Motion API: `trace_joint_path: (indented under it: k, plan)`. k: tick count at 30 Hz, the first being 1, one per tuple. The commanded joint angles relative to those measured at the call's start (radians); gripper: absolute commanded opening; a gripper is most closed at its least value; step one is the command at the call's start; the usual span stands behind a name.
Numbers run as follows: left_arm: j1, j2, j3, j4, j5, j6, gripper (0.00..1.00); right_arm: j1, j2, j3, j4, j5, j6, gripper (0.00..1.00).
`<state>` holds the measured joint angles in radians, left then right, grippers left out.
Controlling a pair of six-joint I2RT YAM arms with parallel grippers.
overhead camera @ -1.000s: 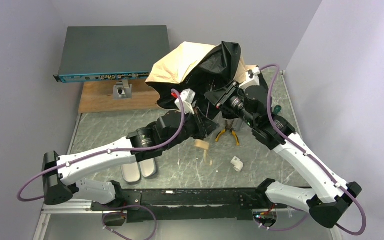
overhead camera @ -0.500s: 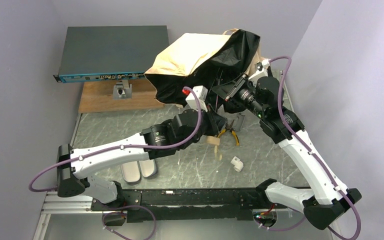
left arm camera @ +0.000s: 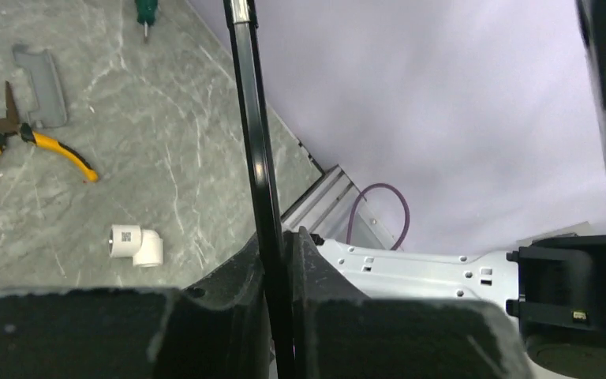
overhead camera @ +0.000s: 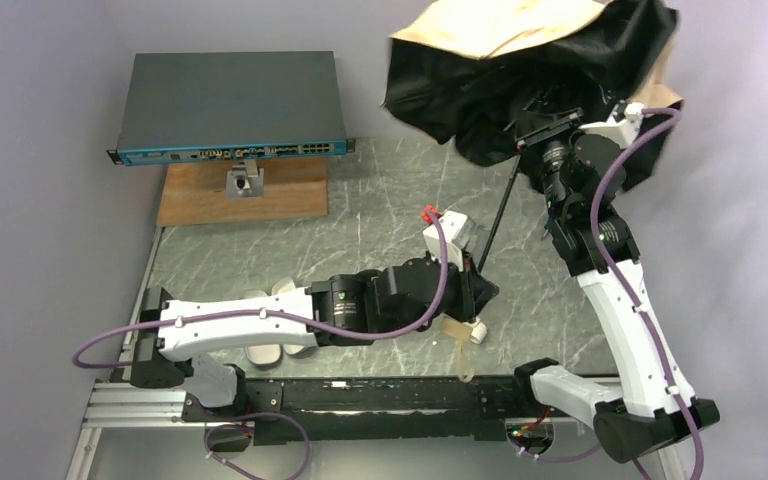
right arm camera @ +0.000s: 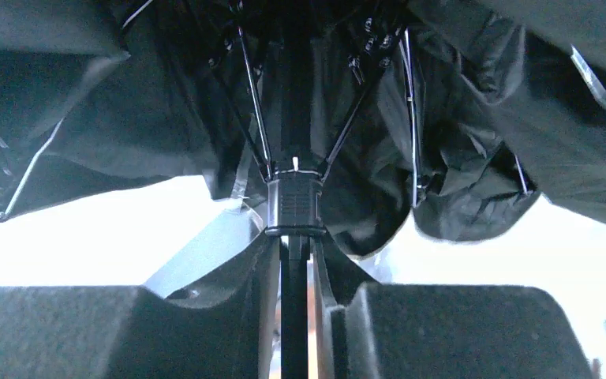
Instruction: Open the umbrella
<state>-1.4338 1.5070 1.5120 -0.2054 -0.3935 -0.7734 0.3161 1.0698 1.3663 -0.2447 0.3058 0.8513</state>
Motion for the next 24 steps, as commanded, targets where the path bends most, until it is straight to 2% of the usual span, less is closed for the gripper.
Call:
trace_joint_path:
  k: [1, 12, 19, 24]
  plan:
    - [-0.125, 0.022, 0.074, -0.092, 0.237, 0.122, 0.00, -0.050, 0.019, 0.061, 0.349, 0.333, -0.072, 0.22]
    - [-0.149, 0.033, 0.049, -0.058, 0.246, 0.130, 0.00, -0.057, 0.022, 0.008, 0.550, 0.334, -0.150, 0.24]
    - [-0.178, 0.011, -0.076, -0.002, 0.228, 0.108, 0.00, -0.061, 0.057, -0.026, 0.772, 0.287, -0.226, 0.25]
    - [-0.195, -0.025, -0.180, 0.047, 0.212, 0.084, 0.00, -0.072, 0.103, 0.041, 0.783, 0.223, -0.252, 0.25]
